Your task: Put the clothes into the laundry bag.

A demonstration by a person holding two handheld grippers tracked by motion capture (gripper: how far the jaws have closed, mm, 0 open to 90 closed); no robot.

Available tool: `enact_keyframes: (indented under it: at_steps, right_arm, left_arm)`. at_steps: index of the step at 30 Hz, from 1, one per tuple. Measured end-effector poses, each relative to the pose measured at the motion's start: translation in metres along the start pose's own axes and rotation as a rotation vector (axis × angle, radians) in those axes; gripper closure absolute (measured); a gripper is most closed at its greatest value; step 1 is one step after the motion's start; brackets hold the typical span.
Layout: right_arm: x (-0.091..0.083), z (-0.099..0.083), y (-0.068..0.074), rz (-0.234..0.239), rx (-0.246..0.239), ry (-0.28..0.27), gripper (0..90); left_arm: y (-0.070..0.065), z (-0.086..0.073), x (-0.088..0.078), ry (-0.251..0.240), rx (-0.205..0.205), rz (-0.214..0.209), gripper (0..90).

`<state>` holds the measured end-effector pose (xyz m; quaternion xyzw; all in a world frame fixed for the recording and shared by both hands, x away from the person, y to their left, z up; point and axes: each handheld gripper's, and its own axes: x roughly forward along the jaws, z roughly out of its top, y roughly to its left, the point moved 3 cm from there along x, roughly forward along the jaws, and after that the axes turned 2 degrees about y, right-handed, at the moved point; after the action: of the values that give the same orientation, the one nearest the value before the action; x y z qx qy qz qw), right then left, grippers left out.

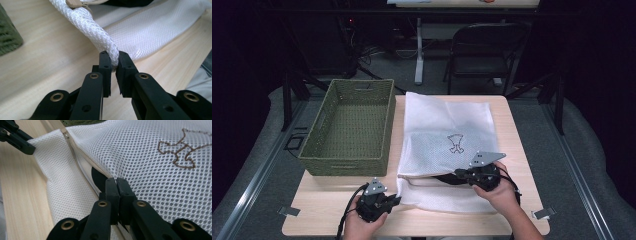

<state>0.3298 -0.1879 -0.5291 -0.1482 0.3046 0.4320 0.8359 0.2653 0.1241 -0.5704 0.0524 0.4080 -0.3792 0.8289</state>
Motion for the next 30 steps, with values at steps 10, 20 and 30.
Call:
enact_keyframes:
  at_steps: [10,20,30]
  right_arm:
    - [0.013,-0.016,0.000,-0.016,-0.020,0.073,88.9]
    - [0.010,-0.017,0.001,-0.012,-0.020,0.057,88.9]
    - [0.006,-0.019,0.000,-0.013,-0.025,0.057,88.8]
  left_arm:
    - [-0.003,-0.009,-0.004,-0.009,0.000,-0.009,71.0]
    - [0.011,-0.002,-0.024,-0.109,-0.049,0.021,59.8]
    - [0.021,0.005,-0.010,-0.101,-0.068,0.045,55.8]
